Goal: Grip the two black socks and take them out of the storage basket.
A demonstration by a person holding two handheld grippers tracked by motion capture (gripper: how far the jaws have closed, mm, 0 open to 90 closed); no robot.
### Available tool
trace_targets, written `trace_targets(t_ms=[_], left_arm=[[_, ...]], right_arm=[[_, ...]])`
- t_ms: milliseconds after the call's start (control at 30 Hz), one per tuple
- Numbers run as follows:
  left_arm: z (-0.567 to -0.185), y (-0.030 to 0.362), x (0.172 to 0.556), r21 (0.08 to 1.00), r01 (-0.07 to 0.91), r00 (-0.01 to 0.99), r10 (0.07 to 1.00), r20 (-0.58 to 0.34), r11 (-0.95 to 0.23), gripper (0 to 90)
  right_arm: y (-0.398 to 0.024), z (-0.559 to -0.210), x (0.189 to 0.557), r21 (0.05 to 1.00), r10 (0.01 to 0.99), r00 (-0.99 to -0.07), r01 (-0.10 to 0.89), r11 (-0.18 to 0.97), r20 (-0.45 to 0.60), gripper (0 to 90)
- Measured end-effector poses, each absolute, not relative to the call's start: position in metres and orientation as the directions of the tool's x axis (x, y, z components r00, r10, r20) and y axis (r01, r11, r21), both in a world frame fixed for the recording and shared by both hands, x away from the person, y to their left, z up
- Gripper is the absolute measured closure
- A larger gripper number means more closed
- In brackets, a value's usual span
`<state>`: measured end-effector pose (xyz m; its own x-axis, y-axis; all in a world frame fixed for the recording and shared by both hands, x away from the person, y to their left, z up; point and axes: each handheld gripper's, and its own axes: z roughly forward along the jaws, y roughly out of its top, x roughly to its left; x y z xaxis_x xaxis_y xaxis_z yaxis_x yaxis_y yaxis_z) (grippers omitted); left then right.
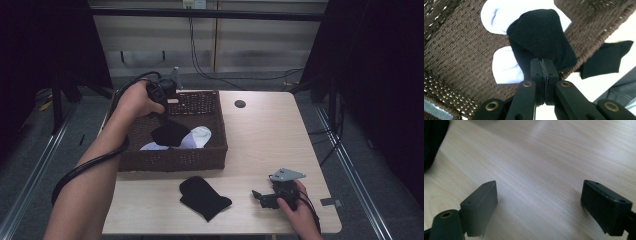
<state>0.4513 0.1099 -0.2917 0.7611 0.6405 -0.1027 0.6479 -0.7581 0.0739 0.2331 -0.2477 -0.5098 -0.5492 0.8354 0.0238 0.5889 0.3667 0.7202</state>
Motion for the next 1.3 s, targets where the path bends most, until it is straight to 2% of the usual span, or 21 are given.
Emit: trace_targets(t_ms=[700, 1067, 1300], left_arm=[[-0.239, 0.111, 0.431, 0.073, 0.614, 0.789, 0.609, -0.079, -0.786, 89.1], [-0.209, 0.117, 0.406, 0.11, 0.592, 0.806, 0.586, -0.08, -0.799, 89.1], [-0.2, 0.115, 0.38, 0.146, 0.548, 0.837, 0.539, -0.096, -0.824, 89.1]], right_arm=[[-0.248, -0.51, 0.233, 0.72, 0.834, -0.552, 0.587, 0.37, 0.021, 13.5], [-0.248, -0.51, 0.233, 0.718, 0.835, -0.55, 0.59, 0.369, 0.024, 13.4], [-0.248, -0.51, 0.234, 0.722, 0.832, -0.555, 0.582, 0.373, 0.018, 13.4]])
